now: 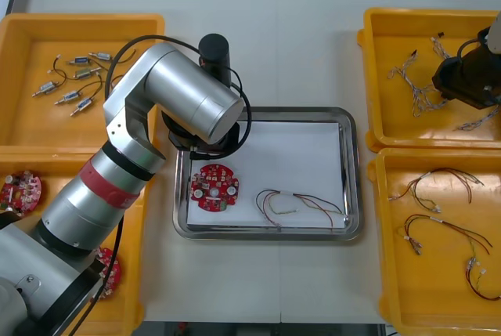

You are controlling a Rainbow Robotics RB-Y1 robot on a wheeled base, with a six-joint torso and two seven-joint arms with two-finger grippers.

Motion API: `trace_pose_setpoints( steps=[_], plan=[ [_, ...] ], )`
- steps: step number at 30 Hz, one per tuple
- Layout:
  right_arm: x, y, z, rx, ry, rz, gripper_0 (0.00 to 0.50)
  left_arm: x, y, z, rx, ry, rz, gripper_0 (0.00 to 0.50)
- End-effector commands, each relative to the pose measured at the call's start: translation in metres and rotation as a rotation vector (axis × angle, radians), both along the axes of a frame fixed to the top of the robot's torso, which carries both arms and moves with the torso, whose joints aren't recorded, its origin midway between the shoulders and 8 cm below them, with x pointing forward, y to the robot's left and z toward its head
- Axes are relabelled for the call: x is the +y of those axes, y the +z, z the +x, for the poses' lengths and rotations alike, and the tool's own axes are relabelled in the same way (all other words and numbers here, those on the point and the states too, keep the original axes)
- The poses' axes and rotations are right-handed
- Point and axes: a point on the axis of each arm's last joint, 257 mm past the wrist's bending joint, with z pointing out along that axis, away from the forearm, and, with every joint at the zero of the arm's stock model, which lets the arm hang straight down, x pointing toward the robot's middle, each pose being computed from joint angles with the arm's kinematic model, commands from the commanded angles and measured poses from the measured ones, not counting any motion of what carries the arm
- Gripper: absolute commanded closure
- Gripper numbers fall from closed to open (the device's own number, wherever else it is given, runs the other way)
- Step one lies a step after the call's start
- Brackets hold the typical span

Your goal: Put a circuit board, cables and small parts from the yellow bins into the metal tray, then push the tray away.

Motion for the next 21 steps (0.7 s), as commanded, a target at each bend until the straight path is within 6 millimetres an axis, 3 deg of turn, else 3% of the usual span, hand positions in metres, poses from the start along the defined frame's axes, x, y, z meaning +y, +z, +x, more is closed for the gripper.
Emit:
trace_pose_setpoints(
  steps=[1, 21],
  plan=[
    [-0.003, 0.048, 0.005, -0.024, 0.044, -0.009, 0.500, -0.035, 0.023, 0.006, -0.048, -0.061, -0.025, 0.500],
    [0.012, 0.110, -0.035, 0.052, 0.198, -0.054, 0.500, -0.033, 0.014, 0.018, -0.070, -0.056, -0.007, 0.500]
  ],
)
